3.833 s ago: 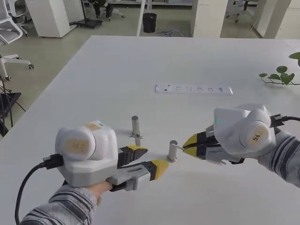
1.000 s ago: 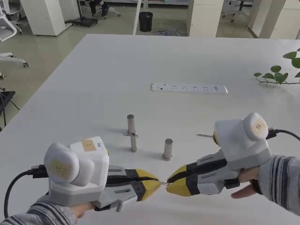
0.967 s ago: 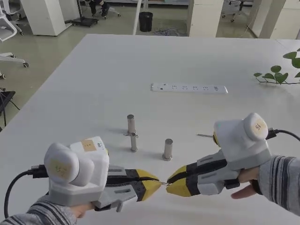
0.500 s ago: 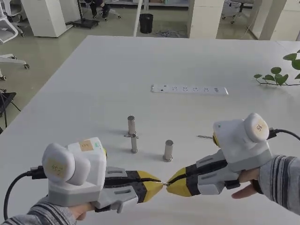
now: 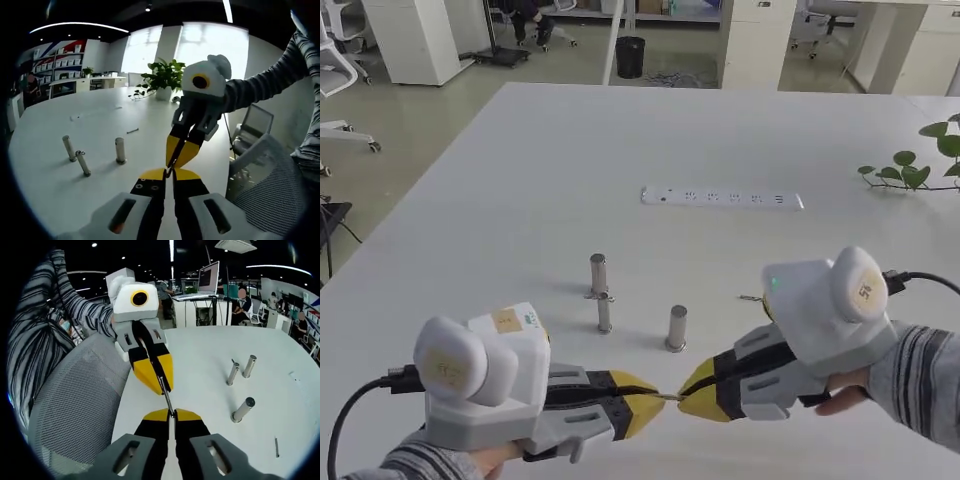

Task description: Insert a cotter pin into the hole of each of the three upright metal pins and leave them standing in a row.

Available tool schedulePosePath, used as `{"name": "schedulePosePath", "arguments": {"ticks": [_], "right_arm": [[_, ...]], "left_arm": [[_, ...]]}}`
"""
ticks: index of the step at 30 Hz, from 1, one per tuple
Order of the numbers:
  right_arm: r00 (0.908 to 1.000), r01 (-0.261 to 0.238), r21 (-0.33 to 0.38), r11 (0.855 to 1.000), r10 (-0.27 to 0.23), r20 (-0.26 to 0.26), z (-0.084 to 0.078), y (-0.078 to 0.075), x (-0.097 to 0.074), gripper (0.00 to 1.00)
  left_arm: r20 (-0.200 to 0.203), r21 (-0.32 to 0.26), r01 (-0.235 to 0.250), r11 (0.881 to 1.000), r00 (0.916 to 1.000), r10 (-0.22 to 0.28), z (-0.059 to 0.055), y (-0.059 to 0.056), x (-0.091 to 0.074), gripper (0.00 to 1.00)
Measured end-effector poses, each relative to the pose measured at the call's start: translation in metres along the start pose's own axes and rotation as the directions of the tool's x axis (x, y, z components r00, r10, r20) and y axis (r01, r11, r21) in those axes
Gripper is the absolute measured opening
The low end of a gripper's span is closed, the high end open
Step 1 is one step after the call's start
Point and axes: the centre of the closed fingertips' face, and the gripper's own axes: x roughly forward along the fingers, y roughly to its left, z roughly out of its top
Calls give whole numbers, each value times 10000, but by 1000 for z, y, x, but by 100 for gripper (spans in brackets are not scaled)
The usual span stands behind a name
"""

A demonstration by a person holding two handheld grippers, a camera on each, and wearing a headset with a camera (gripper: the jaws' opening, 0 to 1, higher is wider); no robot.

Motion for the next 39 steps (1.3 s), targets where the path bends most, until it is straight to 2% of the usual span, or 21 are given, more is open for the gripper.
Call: {"name": "schedulePosePath", "arguments": {"ticks": [3,4,7,9,13,19,22,24,28,29,32,33,35,39], "right_arm": [[9996,22,-410,9992,-34,-280,-2,1,0,0],[9994,31,-480,9988,-48,-342,-3,1,0,0],[9969,345,-816,9961,-401,-676,-7,-7,-3,0],[9944,632,-708,9955,-688,-805,-9,-13,-5,0],[9868,1045,-764,9916,-1130,-1161,-15,-26,-9,0],[9756,1616,-622,9849,-1690,-1402,-23,-48,-17,0],[9682,1818,-703,9808,-1910,-1614,-27,-57,-19,0],[9660,1876,-750,9794,-1978,-1667,-27,-62,-21,0],[9509,2196,-767,9726,-2310,-2061,-34,-79,-23,0],[9469,2275,-754,9709,-2386,-2154,-36,-84,-23,0],[9410,2397,-745,9680,-2505,-2276,-39,-93,-24,0],[9403,2418,-727,9676,-2521,-2285,-40,-95,-24,0],[9383,2470,-715,9664,-2569,-2314,-41,-100,-23,0],[9323,2434,-855,9661,-2574,-2540,-46,-106,-22,0]], "left_arm": [[34,75,-219,9997,9998,219,1,4,1,4],[35,134,-436,9990,9990,436,1,8,2,5],[6,322,-728,9968,9973,728,0,13,4,7],[-13,450,-832,9955,9965,833,0,15,6,12],[8,452,-1074,9932,9942,1075,0,20,8,14],[337,214,-1762,9841,9839,1754,7,31,14,15],[365,343,-2297,9727,9729,2285,10,41,19,16],[541,158,-2513,9678,9667,2501,14,46,21,16],[676,-138,-2922,9563,9539,2924,17,54,27,15],[656,-110,-3134,9496,9473,3134,17,58,29,15],[602,-180,-3374,9412,9393,3379,16,62,35,15],[517,-140,-3607,9326,9312,3609,14,67,36,16],[454,-152,-3813,9243,9232,3816,13,72,39,17],[312,-236,-4002,9161,9157,4007,9,80,45,18]]}}
